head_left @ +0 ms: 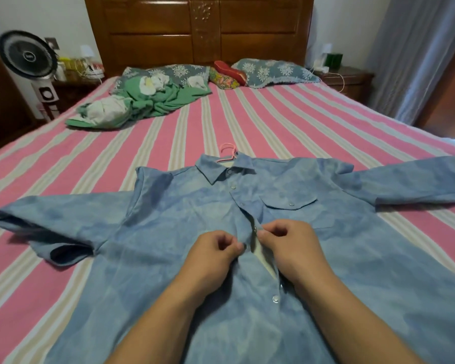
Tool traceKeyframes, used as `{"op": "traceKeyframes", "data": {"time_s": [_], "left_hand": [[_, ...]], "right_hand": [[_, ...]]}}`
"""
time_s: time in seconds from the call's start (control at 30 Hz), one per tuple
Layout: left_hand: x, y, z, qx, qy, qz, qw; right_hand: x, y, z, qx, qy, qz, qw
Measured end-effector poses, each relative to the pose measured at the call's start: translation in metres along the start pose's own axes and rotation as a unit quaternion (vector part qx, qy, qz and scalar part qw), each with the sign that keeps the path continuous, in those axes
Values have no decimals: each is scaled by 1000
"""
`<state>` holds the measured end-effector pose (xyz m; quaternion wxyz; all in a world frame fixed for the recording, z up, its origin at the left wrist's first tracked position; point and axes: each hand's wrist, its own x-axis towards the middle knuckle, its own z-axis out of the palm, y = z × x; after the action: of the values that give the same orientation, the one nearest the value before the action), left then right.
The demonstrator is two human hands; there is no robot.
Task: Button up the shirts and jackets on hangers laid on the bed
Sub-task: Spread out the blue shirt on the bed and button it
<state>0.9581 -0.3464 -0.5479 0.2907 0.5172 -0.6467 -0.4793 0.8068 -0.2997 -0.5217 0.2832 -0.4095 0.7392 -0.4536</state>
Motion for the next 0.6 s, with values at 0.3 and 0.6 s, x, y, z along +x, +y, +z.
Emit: {"op": "traceKeyframes", "data": {"time_s": [0.3,0.6], "left_hand": [[4,5,-3,-205,-85,-108,969],[6,8,-3,-211,-75,-139,964]], "right_hand": [[-12,8,18,-47,-30,-46,997],[-17,11,24,-176,26,-90,980]]}}
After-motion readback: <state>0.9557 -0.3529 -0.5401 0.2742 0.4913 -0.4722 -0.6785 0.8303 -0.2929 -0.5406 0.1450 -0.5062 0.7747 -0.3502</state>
